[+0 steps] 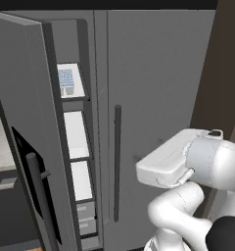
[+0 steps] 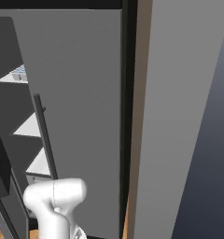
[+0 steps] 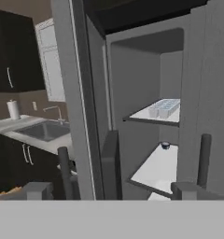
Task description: Open the freezer door, pick up the ice cube tray from the freezer, and place it on the dining counter.
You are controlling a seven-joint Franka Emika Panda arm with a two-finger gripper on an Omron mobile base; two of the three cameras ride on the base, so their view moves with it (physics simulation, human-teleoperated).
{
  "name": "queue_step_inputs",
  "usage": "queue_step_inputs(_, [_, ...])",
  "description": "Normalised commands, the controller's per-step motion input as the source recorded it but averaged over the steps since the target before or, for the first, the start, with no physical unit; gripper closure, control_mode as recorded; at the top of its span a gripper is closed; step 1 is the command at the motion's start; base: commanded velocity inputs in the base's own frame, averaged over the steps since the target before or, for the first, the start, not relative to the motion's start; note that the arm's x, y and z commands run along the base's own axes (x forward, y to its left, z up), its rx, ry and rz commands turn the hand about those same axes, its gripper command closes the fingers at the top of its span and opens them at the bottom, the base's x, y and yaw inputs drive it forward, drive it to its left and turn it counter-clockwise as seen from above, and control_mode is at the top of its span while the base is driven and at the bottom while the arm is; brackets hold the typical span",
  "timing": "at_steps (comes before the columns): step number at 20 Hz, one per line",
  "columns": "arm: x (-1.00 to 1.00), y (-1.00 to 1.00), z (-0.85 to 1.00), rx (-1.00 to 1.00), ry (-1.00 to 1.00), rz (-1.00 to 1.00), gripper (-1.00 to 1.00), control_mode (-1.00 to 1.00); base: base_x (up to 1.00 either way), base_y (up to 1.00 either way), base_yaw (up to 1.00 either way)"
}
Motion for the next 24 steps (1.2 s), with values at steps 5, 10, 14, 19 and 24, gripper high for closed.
queue_step_inputs(5, [0.51,0.0,0.0,0.05,0.0,0.31,-1.0,-1.0,0.0,0.0,0.0])
queue_step_inputs(10, [0.47,0.0,0.0,0.04,0.0,0.31,-1.0,-1.0,0.0,0.0,0.0])
queue_step_inputs(14, [0.32,0.02,-0.04,0.01,0.0,0.28,-1.0,-1.0,0.0,0.0,0.0])
queue_step_inputs(19, [0.11,0.38,-0.2,0.0,-0.01,0.18,-1.0,-1.0,0.0,0.0,0.0])
queue_step_inputs(24, [0.12,0.64,-0.21,0.0,-0.01,0.05,-1.0,-1.0,0.0,0.0,0.0])
